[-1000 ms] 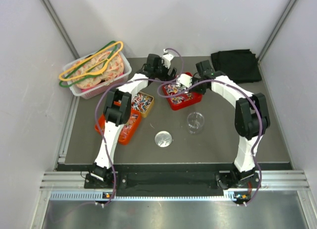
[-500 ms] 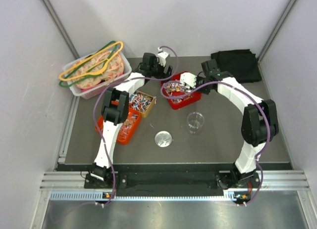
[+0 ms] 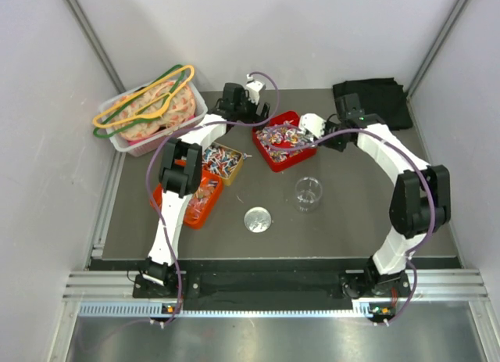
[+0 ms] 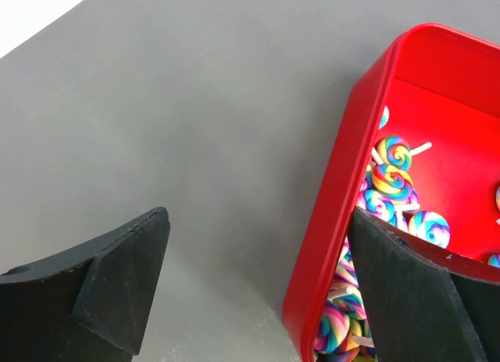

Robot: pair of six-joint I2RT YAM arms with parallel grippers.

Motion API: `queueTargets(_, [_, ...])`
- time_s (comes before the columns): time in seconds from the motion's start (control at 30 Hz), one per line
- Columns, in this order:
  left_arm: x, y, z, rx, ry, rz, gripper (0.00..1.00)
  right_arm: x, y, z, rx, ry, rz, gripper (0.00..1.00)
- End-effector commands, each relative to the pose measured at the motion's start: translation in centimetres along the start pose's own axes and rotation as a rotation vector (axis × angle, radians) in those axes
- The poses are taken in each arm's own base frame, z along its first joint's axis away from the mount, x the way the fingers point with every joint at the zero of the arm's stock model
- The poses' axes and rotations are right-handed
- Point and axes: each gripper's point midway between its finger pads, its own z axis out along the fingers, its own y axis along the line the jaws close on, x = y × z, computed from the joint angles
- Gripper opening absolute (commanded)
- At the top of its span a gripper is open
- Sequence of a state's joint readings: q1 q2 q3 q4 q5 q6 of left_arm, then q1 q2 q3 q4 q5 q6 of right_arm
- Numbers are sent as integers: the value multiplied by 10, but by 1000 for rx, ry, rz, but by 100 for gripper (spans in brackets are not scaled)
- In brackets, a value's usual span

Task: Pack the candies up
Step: Place the fake candies in the packing bottle.

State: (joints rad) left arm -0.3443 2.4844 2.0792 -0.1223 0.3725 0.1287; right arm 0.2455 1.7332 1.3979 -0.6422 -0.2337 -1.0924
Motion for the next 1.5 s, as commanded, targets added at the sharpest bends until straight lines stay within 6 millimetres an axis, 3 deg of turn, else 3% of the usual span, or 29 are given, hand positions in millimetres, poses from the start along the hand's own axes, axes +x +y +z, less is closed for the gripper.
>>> queueTargets(0.0, [-63, 3, -33, -31, -112, 47, 99, -17, 5, -47, 13, -48, -59, 0])
queueTargets(0.37, [-37, 13, -48, -116, -11, 125, 99, -5, 42, -107, 18, -5, -65, 0])
queueTargets(0.6, [-30, 11, -57, -118, 9, 127, 99, 13, 69, -122, -32, 62, -101, 0])
queueTargets(1.0, [-40, 12, -69, -143, 2, 111, 99, 40, 114, -140, -106, 152, -134, 0])
queueTargets(1.23, [-42, 10, -72, -146, -1, 107, 99, 41, 116, -143, -83, 232, -203, 0])
queueTargets(1.47, [-46, 8, -76, -143, -11, 102, 99, 41, 97, -144, -47, 302, -237, 0])
